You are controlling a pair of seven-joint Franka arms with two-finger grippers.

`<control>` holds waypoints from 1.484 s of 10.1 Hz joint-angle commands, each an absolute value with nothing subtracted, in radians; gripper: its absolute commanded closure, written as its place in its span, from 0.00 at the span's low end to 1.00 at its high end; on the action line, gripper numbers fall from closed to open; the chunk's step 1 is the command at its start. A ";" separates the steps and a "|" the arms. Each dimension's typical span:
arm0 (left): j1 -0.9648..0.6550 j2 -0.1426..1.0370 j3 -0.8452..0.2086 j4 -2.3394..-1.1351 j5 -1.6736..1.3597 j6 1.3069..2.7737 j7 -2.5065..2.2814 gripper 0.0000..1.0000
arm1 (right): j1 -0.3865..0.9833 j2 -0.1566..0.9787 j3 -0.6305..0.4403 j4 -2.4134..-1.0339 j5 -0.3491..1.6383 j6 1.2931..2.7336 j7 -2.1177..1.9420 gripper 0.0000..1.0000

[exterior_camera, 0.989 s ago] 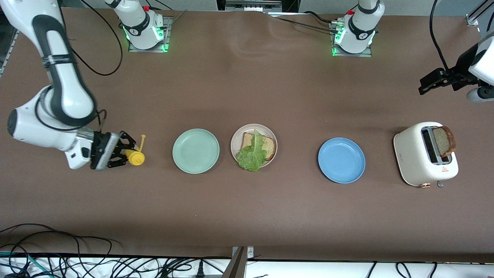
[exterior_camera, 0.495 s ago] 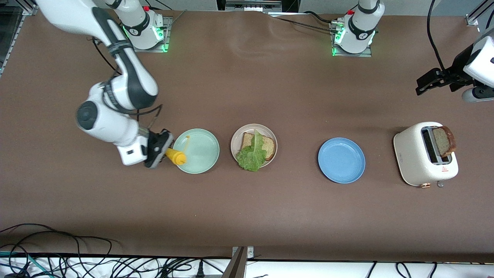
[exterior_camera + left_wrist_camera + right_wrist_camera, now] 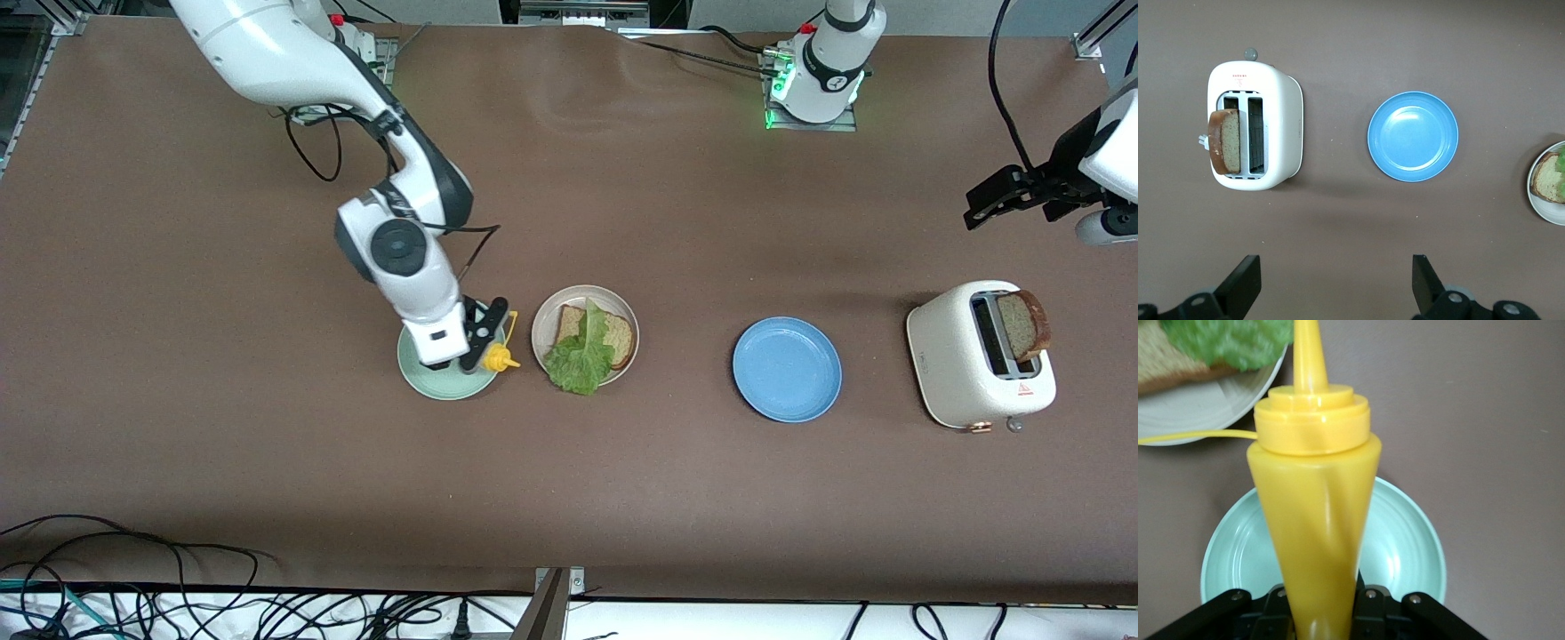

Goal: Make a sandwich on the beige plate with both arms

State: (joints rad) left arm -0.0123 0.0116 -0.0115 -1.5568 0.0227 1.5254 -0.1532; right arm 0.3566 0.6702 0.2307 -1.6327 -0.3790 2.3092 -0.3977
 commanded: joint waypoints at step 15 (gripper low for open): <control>-0.008 0.028 -0.012 -1.520 0.043 1.506 -0.152 0.00 | 0.413 0.620 0.226 -1.505 -0.547 1.950 -0.340 1.00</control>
State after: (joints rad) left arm -0.0090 0.0130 -0.0104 -1.5524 0.0231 1.5250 -0.1532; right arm 0.4739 0.7205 0.2181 -1.4756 -0.6294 1.9747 -0.3166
